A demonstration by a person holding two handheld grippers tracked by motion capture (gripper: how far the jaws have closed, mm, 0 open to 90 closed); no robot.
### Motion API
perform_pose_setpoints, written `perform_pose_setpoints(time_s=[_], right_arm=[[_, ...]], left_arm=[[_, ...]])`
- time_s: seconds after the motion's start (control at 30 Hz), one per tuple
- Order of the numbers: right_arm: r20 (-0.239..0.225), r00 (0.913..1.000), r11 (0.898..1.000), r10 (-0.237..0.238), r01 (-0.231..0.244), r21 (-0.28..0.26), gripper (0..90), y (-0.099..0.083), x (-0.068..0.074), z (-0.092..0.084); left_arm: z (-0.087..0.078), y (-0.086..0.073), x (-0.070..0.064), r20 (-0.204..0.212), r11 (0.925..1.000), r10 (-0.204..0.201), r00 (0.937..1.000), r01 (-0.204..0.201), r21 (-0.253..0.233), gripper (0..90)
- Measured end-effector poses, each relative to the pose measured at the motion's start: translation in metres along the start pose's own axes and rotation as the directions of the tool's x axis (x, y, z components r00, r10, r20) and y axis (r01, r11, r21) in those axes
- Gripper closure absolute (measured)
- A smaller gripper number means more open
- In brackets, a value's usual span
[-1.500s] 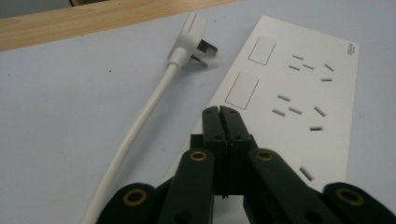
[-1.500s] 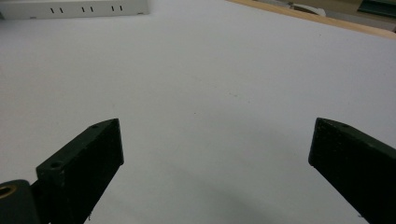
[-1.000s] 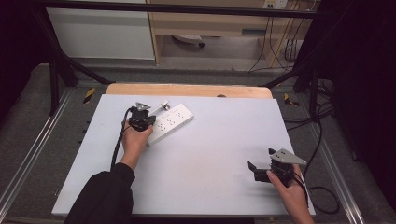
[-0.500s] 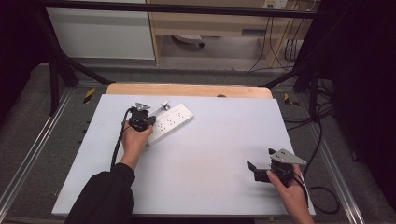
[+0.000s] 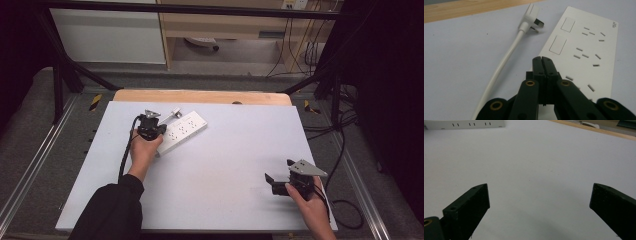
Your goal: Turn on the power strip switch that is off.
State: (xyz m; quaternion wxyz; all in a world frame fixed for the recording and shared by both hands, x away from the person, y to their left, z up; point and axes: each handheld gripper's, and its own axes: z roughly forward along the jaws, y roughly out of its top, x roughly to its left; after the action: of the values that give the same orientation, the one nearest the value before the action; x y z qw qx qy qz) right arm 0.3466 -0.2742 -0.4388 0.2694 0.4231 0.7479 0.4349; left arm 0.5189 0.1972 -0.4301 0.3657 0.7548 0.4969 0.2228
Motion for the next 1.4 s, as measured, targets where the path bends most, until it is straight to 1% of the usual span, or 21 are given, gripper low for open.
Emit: perform_pose_setpoints(time_s=[0.1, 0.13, 0.17, 0.27, 0.37, 0.47, 0.57, 0.63, 0.73, 0.97, 1.2, 1.4], right_arm=[[0.000, 1.0000, 1.000, 0.001, -0.001, 0.001, 3.2, 0.0001, 0.0003, 0.0001], [0.001, 1.0000, 1.000, 0.000, 0.000, 0.001, 3.2, 0.0001, 0.0003, 0.0002], [0.001, 1.0000, 1.000, 0.000, 0.000, 0.002, 3.2, 0.0002, 0.0004, 0.0001], [0.001, 1.0000, 1.000, -0.003, 0.003, 0.000, 3.2, 0.0002, 0.0001, -0.0001], [0.001, 1.0000, 1.000, -0.002, 0.002, 0.000, 3.1, 0.0001, -0.0002, -0.0001], [0.001, 1.0000, 1.000, -0.001, 0.001, 0.001, 3.1, 0.0001, -0.0002, 0.0000], [0.001, 1.0000, 1.000, 0.001, -0.001, 0.004, 3.1, 0.0001, -0.0001, 0.0004], [0.000, 1.0000, 1.000, 0.004, -0.004, 0.005, 3.1, 0.0001, 0.0000, 0.0004], [0.000, 1.0000, 1.000, 0.001, -0.001, 0.001, 3.1, 0.0002, -0.0002, 0.0004], [0.001, 1.0000, 1.000, -0.001, 0.001, 0.000, 3.1, 0.0001, -0.0006, 0.0001], [0.002, 1.0000, 1.000, -0.001, 0.001, 0.000, 3.1, 0.0002, -0.0006, 0.0001], [0.001, 0.9999, 1.000, 0.015, -0.015, -0.005, 3.2, -0.0002, -0.0028, -0.0007]], left_arm=[[0.0002, -0.0001, -0.0004, -0.003, 1.0000, 0.003, 1.0000, -0.003, -0.001, 90.0], [0.0002, -0.0003, -0.0001, 0.000, 1.0000, -0.001, 1.0000, 0.001, -0.001, 90.0], [0.0007, -0.0004, -0.0002, -0.007, 0.9999, -0.004, 1.0000, 0.004, 0.012, 90.0], [0.0003, -0.0015, 0.0001, -0.006, 1.0000, -0.005, 1.0000, 0.005, 0.007, 90.0], [0.0001, -0.0023, 0.0008, 0.003, 0.9999, 0.012, 0.9999, -0.012, 0.004, 90.0], [0.0003, -0.0031, 0.0009, 0.003, 0.9999, 0.013, 0.9999, -0.013, -0.004, 90.0], [0.0008, -0.0037, 0.0009, 0.006, 0.9999, 0.007, 1.0000, -0.006, -0.012, 90.0], [0.0009, -0.0050, 0.0014, 0.012, 0.9997, -0.007, 0.9999, 0.007, -0.023, 90.0], [0.0006, -0.0061, 0.0017, 0.015, 0.9994, -0.016, 0.9998, 0.017, -0.030, 90.0], [0.0005, -0.0069, 0.0017, 0.020, 0.9993, -0.015, 0.9997, 0.016, -0.035, 90.0], [0.0009, -0.0065, 0.0015, 0.019, 0.9989, -0.026, 0.9995, 0.026, -0.039, 90.0], [0.0017, -0.0061, 0.0016, 0.019, 0.9987, -0.028, 0.9994, 0.029, -0.041, 90.0]])
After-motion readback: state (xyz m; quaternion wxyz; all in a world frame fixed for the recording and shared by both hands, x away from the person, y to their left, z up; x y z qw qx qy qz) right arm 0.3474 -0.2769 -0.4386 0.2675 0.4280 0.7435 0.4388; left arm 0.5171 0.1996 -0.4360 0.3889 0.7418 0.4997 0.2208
